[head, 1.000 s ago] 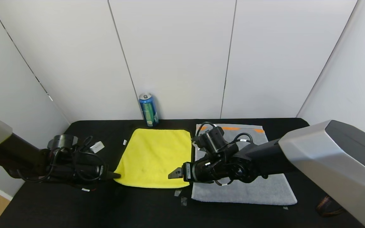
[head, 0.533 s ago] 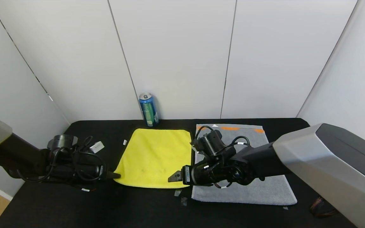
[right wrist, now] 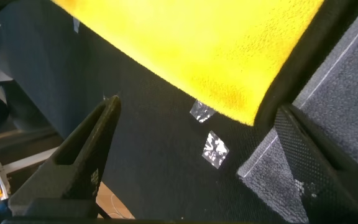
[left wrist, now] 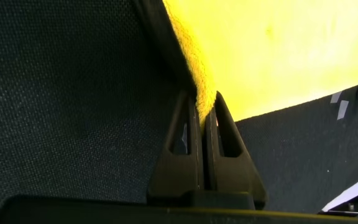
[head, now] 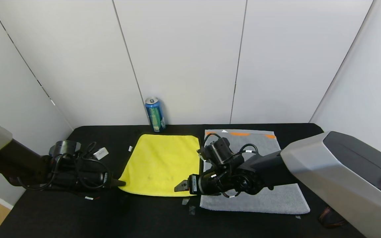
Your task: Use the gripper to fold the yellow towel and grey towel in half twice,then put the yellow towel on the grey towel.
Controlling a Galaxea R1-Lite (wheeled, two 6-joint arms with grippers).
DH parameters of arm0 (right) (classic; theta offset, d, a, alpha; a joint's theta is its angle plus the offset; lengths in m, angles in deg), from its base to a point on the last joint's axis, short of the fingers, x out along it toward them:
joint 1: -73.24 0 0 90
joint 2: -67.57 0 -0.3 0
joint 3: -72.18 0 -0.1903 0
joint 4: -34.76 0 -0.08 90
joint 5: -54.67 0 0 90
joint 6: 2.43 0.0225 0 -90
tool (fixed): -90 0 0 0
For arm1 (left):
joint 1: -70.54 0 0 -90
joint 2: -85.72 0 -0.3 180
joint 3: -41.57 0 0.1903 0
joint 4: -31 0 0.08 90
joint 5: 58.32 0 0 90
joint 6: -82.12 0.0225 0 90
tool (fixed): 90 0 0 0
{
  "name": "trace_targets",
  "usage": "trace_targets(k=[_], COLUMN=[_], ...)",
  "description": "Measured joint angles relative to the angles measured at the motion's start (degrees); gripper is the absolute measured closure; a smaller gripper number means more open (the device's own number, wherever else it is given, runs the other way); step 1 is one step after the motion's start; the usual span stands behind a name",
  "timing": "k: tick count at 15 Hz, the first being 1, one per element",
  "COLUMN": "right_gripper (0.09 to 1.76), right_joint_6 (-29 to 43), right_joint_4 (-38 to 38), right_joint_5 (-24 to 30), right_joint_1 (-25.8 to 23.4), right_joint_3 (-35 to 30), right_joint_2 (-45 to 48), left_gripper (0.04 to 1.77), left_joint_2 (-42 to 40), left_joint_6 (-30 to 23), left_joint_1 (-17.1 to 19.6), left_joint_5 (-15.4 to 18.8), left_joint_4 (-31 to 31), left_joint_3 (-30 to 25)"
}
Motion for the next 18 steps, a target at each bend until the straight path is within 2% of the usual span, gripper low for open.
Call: trace_targets(k=[1, 4, 8, 9, 18], right_gripper=[0.22, 0.71, 1.18, 1.74, 1.74], right_joint_6=[0.0, 0.0, 0.0, 0.2, 0.1], right_joint_4=[0.1, 0.1, 0.1, 0.0, -0.1], right_joint_5=[0.0, 0.0, 0.0, 0.0, 0.0], right_joint_1=[0.0, 0.0, -0.1, -0.1, -0.4], right_joint_3=[0.1, 0.3, 0.4, 0.4, 0.1], right_joint_2=[-0.1, -0.5, -0.7, -0.7, -0.5], left_gripper=[1.68, 1.68, 1.68, 1.68, 1.68], left_joint_2=[0.0, 0.0, 0.0, 0.1, -0.1], left_joint_6=[0.0, 0.0, 0.0, 0.0, 0.0], left_joint_1=[0.0, 0.0, 0.0, 0.0, 0.3], left_joint_5=[0.0, 0.0, 0.0, 0.0, 0.0], left_joint_4=[0.0, 0.0, 0.0, 0.0, 0.0], left_joint_3=[0.0, 0.0, 0.1, 0.1, 0.0])
